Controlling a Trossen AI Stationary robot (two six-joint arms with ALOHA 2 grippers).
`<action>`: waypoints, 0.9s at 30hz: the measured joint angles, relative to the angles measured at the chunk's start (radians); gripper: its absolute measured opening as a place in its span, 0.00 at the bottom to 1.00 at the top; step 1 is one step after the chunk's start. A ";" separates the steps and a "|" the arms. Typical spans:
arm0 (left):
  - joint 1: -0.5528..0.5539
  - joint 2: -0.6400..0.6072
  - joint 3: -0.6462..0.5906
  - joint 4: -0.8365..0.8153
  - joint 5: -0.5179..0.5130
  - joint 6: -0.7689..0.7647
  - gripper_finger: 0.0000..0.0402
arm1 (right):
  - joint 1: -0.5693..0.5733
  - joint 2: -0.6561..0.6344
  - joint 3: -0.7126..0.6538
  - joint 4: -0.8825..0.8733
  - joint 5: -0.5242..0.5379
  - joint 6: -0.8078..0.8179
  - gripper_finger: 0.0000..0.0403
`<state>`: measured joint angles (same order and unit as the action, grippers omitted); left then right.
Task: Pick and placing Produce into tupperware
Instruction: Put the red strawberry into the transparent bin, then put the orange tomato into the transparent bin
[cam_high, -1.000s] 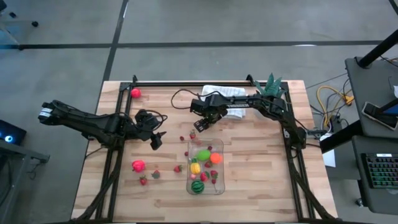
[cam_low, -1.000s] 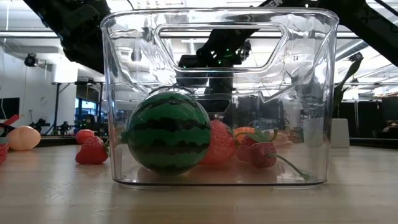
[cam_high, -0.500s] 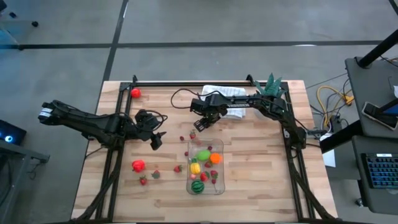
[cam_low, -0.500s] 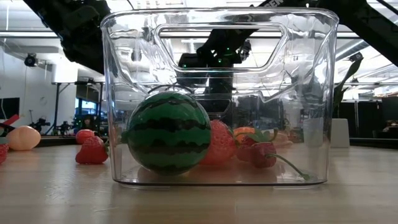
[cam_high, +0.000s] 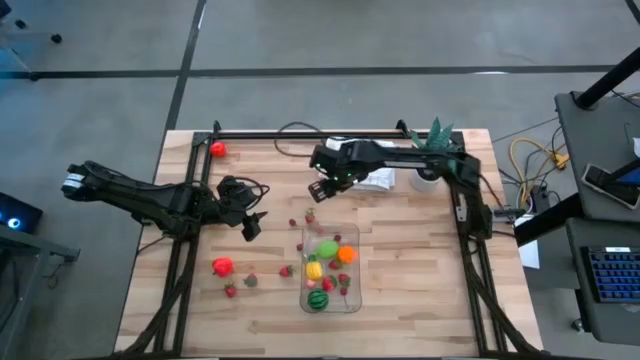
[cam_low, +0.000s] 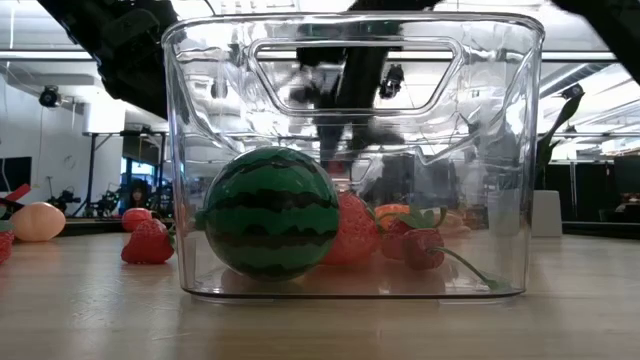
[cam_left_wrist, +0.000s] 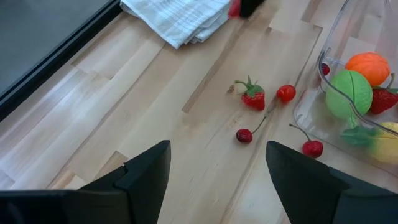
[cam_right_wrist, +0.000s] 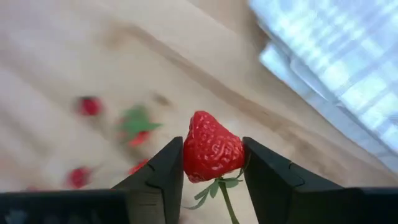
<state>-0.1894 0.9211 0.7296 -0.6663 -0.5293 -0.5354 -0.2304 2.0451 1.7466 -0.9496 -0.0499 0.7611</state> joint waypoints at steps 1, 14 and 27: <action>0.000 0.000 0.000 0.000 0.000 0.000 0.62 | 0.012 -0.028 0.000 0.007 -0.006 0.002 0.33; 0.000 0.000 0.000 0.002 0.014 0.049 0.62 | 0.368 -0.142 0.002 0.017 -0.041 0.164 0.38; 0.001 0.034 -0.021 0.002 0.045 -0.138 0.62 | 0.430 -0.053 0.053 -0.013 0.102 0.288 0.74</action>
<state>-0.1887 0.9552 0.7082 -0.6640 -0.4846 -0.6739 0.1994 1.9923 1.7991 -0.9622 0.0521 1.0491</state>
